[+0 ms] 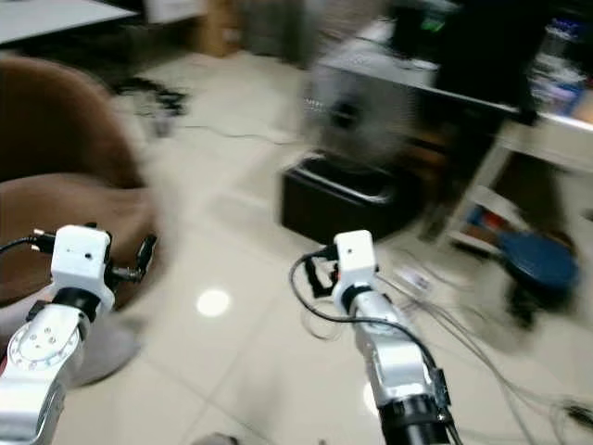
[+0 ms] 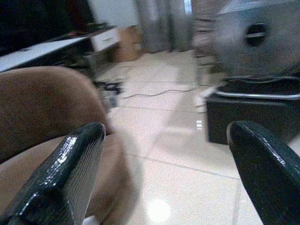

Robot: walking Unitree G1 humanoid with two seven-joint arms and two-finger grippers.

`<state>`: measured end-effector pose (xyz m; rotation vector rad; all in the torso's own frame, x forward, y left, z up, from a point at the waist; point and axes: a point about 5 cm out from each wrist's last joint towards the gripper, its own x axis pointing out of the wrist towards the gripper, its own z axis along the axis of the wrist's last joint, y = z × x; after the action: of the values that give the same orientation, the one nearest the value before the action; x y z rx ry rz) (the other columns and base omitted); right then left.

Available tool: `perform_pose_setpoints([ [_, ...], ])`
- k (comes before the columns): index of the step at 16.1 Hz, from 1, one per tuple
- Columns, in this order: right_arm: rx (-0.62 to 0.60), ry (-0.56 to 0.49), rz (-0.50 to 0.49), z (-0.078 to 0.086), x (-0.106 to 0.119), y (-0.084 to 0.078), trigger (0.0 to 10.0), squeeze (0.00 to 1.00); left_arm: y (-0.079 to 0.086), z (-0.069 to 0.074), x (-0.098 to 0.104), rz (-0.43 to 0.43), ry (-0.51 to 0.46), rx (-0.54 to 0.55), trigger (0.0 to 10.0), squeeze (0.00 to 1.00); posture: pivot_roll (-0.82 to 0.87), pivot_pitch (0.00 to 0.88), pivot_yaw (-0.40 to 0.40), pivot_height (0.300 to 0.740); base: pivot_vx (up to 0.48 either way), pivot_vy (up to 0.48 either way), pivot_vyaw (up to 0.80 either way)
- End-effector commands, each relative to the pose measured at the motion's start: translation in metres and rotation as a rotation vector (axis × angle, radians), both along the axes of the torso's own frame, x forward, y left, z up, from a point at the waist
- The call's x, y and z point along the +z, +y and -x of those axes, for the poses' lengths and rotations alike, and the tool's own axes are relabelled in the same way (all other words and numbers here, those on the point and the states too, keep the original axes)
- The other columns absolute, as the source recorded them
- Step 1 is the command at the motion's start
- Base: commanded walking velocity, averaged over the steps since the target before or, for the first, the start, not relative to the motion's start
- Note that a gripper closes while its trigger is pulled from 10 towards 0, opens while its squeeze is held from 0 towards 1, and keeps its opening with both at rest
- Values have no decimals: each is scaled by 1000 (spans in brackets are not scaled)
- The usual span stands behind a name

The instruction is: Move the pillow to the sofa from floor

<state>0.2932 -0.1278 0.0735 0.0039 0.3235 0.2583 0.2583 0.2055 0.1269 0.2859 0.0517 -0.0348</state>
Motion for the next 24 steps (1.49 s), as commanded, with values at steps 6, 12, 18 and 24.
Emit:
perform_pose_setpoints([
  [6,-94,21,-18,4,-6,-14,10000,0,-10,-14,8,37,-13,-103,10000,0,41,0,43,740,0,0,800],
  [12,-70,7,27,3,-3,-7,10000,0,-6,-8,-5,-10,48,-102,10000,0,54,0,29,740,0,0,800],
  [18,-128,16,33,-1,-5,-18,10000,0,-10,-3,-7,38,38,-125,10000,0,57,0,10,740,141,0,400],
  [24,-91,3,-8,-7,0,-7,10000,0,-9,-2,-6,58,28,-128,10000,0,69,0,-9,740,363,0,0],
])
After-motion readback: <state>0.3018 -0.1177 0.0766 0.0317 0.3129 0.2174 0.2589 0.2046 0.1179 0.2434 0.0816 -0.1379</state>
